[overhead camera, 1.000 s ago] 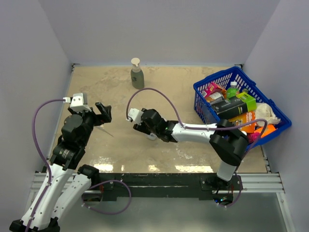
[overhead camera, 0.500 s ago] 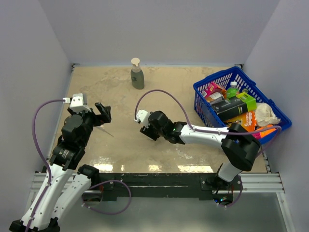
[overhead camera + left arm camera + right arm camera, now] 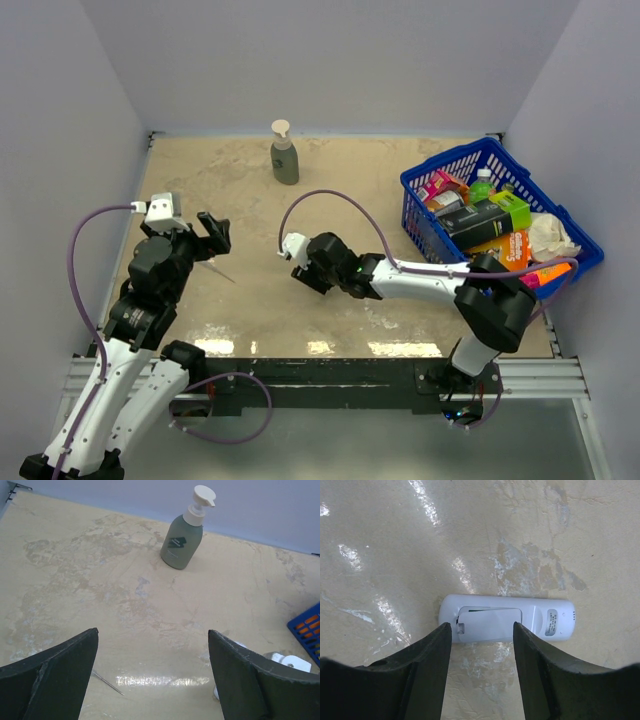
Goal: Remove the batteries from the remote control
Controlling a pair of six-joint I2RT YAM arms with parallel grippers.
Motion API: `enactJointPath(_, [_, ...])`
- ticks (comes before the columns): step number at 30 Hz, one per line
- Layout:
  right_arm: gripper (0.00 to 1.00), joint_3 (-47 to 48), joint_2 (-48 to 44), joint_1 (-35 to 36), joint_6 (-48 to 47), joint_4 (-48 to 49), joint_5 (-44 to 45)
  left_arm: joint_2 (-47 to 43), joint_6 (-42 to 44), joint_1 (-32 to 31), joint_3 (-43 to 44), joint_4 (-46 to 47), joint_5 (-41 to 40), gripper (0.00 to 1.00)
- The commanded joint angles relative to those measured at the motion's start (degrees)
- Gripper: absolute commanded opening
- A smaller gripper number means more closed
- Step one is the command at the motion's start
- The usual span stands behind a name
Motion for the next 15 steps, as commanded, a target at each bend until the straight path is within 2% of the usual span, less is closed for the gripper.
enactJointPath(1, [0.54, 0.0, 0.7, -0.1, 0.7, 0.3, -0.7, 0.2, -0.2, -0.1, 0.8, 1.1, -0.4, 0.94])
enactJointPath(9, [0.56, -0.1, 2.6, -0.1, 0.2, 0.3, 0.7, 0.2, -0.2, -0.1, 0.8, 1.2, -0.4, 0.94])
enactJointPath(15, [0.52, 0.1, 3.3, -0.1, -0.4, 0.2, 2.6, 0.4, -0.2, -0.1, 0.7, 1.3, -0.3, 0.94])
